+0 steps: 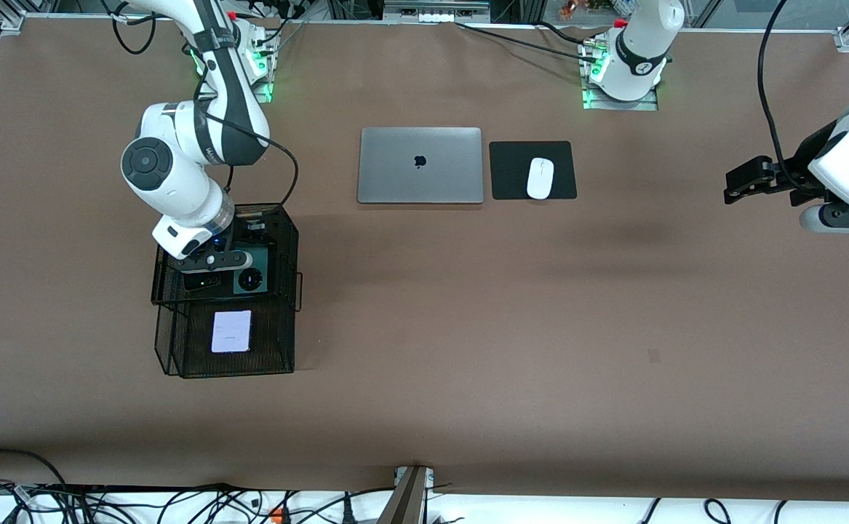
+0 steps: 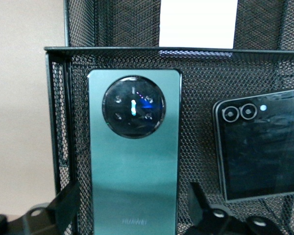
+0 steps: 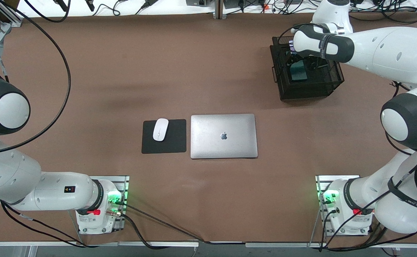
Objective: Place phones with both arms
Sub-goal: 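Lower the green phone into the basket and open the right gripper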
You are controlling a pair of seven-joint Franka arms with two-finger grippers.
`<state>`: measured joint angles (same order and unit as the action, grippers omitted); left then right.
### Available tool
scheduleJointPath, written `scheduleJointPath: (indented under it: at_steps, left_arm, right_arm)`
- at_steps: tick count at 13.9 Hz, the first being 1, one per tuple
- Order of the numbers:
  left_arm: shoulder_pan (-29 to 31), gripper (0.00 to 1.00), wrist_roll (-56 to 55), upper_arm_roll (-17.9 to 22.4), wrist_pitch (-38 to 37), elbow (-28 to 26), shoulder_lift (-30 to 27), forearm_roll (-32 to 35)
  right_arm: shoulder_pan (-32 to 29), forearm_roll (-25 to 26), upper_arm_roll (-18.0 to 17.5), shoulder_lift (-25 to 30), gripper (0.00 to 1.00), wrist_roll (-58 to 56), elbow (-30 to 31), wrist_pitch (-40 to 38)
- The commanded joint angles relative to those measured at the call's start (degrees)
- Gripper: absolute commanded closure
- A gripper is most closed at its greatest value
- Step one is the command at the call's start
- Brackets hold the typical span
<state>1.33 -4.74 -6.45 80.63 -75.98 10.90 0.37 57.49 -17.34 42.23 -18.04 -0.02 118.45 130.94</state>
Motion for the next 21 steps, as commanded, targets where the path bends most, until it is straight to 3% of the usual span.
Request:
scheduleJointPath:
  at_steps: [1, 4, 8, 11, 13, 17, 18, 21]
  left_arm:
    - [-0.1, 0.0, 0.26, -0.14, 0.32, -0.13, -0.44, 0.33]
    - [0.16, 0.0, 0.35, -0.14, 0.32, 0.4, -0.44, -0.02]
    - [-0.36, 0.0, 0.35, -0.23, 0.32, 0.49, -0.36, 0.51]
    - [-0.54, 0.0, 0.35, -0.32, 0.32, 0.57, 0.0, 0.69]
    - [-0.54, 0.0, 0.52, -0.32, 0.4, 0.57, 0.0, 0.69]
    - [-0.54, 0.0, 0.79, -0.32, 0.4, 0.57, 0.0, 0.69]
    - [-0.54, 0.0, 0.79, -0.32, 0.4, 0.57, 0.0, 0.69]
    - [-0.45, 0.0, 0.88, -0.32, 0.4, 0.57, 0.0, 0.77]
  right_arm:
    - [0.43, 0.29, 0.4, 1.07, 0.01, 0.37, -0.84, 0.28]
    - [-0.79, 0.29, 0.66, 1.07, 0.01, 0.37, -7.85, -8.55]
    - [-7.29, 0.46, 0.57, -4.44, 0.01, -0.16, -28.31, -30.78]
    - [-11.95, -0.06, 0.4, -9.73, 0.01, -0.51, -41.6, -42.76]
    - [-14.41, -0.24, 0.31, -11.23, 0.01, -0.68, -46.19, -45.68]
    - [-16.79, -0.42, 0.05, -11.23, 0.01, -0.77, -47.35, -45.08]
    - [-18.45, -0.42, -0.82, -11.14, 0.01, -0.25, -47.61, -45.16]
    - [-32.92, 1.51, -16.69, -10.97, 0.01, 1.33, -52.7, -46.04]
